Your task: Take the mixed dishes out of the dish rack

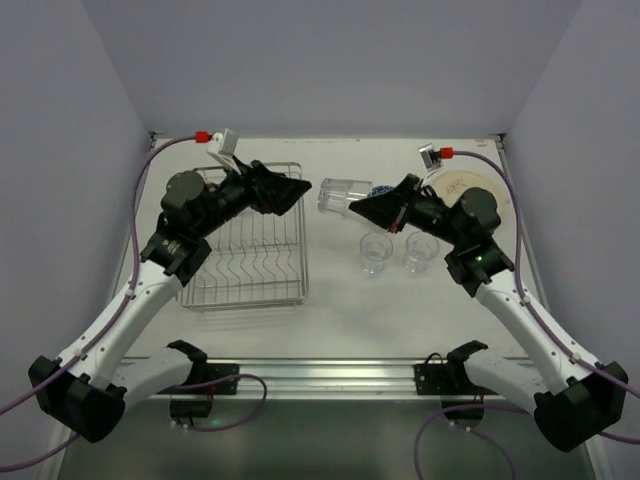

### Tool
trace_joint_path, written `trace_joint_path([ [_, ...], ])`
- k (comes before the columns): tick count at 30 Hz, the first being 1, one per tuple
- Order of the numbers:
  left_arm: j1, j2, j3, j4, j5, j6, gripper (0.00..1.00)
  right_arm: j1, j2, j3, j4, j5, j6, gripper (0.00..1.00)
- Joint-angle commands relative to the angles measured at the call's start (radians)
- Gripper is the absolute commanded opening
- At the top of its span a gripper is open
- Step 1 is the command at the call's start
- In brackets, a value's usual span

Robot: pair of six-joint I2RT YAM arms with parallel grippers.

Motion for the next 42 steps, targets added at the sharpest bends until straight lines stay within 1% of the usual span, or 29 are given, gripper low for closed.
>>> trace_joint_path([
  [1,0.000,-0.095,0.056,-0.352,-0.421,0.181,1.00,-0.030,-0.074,0.155,-0.419,0.238,-0.296,0.00],
  [2,0.000,-0.111,0.051,-0.395,-0.488,0.197,1.00,-0.031,-0.074,0.207,-0.575,0.367,-0.387,0.00],
  [4,0.000,-0.151,0.044,-0.447,-0.516,0.246,1.00,-0.053,-0.054,0.264,-0.725,0.484,-0.493,0.00],
  [5,0.000,-0.162,0.041,-0.464,-0.533,0.279,1.00,-0.063,-0.036,0.317,-0.865,0.583,-0.520,0.00],
  [6,0.000,-0.179,0.036,-0.482,-0.539,0.293,1.00,-0.092,0.016,0.344,-0.930,0.639,-0.535,0.00],
  [8,0.002,-0.193,0.021,-0.522,-0.562,0.335,1.00,-0.126,0.066,0.391,-1.067,0.739,-0.561,0.00],
  [9,0.000,-0.207,0.010,-0.530,-0.569,0.346,1.00,-0.169,0.113,0.402,-1.102,0.815,-0.561,0.00],
  [11,0.000,-0.216,-0.022,-0.556,-0.572,0.377,1.00,-0.218,0.155,0.419,-1.177,0.837,-0.554,0.00],
  [12,0.002,-0.223,-0.033,-0.564,-0.570,0.383,1.00,-0.265,0.171,0.419,-1.190,0.843,-0.551,0.00],
  [14,0.000,-0.230,-0.071,-0.577,-0.562,0.397,1.00,-0.310,0.205,0.399,-1.198,0.863,-0.535,0.00],
  [15,0.002,-0.239,-0.087,-0.579,-0.556,0.400,1.00,-0.359,0.210,0.391,-1.198,0.871,-0.531,0.00],
  [20,0.000,-0.277,-0.182,-0.558,-0.547,0.408,1.00,-0.471,0.287,0.323,-1.176,0.899,-0.506,0.00],
  [22,0.002,-0.288,-0.197,-0.547,-0.543,0.408,1.00,-0.473,0.314,0.298,-1.163,0.912,-0.496,0.00],
  [27,-0.014,-0.317,-0.229,-0.536,-0.549,0.412,1.00,-0.473,0.408,0.240,-1.098,0.880,-0.489,0.00],
  [32,-0.029,-0.331,-0.242,-0.538,-0.564,0.414,1.00,-0.471,0.489,0.235,-1.060,0.848,-0.486,0.00],
  [36,-0.031,-0.331,-0.243,-0.536,-0.564,0.414,1.00,-0.471,0.535,0.247,-1.048,0.853,-0.486,0.00],
  [42,-0.031,-0.328,-0.249,-0.533,-0.558,0.414,1.00,-0.473,0.563,0.247,-1.026,0.848,-0.489,0.00],
])
